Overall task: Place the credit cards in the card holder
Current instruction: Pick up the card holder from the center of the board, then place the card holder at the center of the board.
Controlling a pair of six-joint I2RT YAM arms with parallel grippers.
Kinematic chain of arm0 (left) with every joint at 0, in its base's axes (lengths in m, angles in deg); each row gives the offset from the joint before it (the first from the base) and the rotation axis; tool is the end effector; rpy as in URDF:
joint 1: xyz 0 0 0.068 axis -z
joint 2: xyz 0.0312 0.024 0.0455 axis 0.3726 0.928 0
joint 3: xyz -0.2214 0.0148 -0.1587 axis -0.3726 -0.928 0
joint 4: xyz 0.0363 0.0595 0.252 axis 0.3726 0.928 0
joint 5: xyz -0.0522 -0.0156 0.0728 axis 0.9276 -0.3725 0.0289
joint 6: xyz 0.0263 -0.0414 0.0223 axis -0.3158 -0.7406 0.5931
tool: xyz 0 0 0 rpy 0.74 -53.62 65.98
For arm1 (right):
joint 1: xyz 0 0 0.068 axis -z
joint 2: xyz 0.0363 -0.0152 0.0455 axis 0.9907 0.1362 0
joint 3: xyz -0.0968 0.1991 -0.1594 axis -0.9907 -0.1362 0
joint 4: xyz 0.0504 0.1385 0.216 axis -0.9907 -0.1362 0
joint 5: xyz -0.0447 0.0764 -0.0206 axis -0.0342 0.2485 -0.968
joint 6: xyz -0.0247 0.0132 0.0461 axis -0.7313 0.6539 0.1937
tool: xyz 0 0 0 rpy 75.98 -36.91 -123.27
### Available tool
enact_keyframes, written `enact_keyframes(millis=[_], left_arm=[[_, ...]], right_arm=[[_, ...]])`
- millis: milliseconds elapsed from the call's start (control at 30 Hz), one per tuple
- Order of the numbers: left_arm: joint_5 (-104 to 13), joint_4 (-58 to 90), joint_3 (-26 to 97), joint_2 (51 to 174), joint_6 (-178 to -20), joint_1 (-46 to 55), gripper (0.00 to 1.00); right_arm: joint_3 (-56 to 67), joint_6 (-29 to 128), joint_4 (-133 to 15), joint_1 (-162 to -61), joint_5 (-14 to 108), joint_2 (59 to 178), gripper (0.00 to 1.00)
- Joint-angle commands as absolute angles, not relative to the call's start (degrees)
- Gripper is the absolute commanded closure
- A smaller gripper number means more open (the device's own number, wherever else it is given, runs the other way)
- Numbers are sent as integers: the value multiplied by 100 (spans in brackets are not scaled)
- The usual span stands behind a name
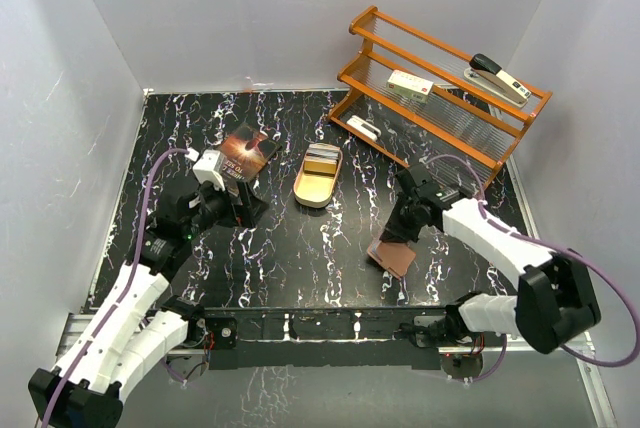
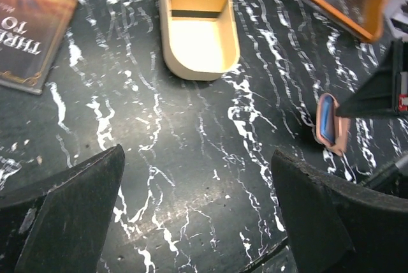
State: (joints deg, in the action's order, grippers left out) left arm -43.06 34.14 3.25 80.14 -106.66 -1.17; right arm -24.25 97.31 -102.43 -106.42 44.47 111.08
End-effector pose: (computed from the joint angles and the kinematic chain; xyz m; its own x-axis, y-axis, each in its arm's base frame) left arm 0.1646 -0.0692 0.3040 -0.4609 -0.1725 -0.8705 0.3781 0.8492 -0.3685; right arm 0.2037 0.0951 0.2009 -0.8579 0.5020 -0.1093 0.4541 0.8404 0.2958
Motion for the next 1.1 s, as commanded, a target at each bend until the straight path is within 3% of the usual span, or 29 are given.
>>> enact_keyframes(millis=[0,367,600,1067], left_arm=[[-3241,2673,55,7684,-10312,-151,4],[-836,818,-167,7889,-9675,-149,9],[-202,729,-164,8387,-9185,-144,11],[-1315,1544,-347,7770,-9260,-144,9]], right_arm=[[-2353,8625,-9652,-10806,5338,10385,100],[-2245,6957,-9531,-10862,7667,9095,100],[-2851,7303,-8140,-10991,9494,8965,100],[-3058,8136,-6031,-12629,9057,10437,100]])
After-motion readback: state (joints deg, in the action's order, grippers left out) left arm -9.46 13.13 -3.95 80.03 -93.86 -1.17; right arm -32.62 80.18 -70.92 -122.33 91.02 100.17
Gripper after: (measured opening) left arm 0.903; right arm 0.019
